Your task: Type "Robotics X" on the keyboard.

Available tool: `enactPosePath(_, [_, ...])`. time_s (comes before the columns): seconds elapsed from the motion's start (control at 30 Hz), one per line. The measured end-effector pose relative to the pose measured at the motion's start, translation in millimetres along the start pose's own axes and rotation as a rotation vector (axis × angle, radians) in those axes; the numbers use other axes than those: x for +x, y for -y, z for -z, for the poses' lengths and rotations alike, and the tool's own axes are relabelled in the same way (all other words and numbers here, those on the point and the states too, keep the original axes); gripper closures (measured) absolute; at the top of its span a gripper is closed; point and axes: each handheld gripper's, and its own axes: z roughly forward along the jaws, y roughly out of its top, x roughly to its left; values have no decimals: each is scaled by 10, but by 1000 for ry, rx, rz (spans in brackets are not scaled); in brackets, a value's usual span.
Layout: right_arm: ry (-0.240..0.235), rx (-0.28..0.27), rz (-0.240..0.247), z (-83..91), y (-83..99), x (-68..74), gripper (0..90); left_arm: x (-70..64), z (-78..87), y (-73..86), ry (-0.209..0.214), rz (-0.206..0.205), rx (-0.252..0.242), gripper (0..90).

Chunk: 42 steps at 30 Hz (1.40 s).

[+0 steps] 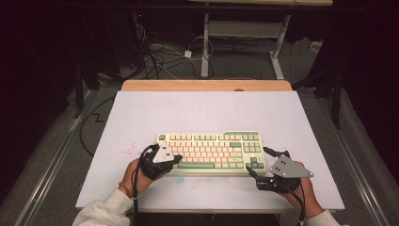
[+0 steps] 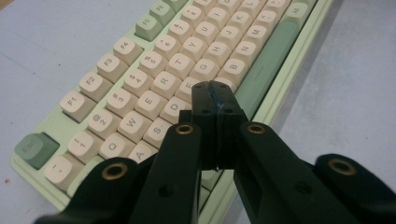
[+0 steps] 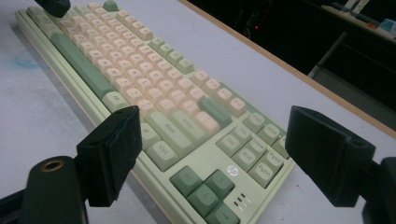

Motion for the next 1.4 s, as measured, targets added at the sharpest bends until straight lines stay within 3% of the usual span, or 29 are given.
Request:
enactPosePath(0.23, [1,16,13,-37,10,25,194,-4,-151,-60,7,-10,29,879])
enactPosePath(0.83, [-5,20,24,-54,0,46,197,33,-293,-78,-2,-15,66,879])
enactPosePath(1.4, [-8,16,30,-39,-3,48,197,14,-168,-102,-40,-37,28,878])
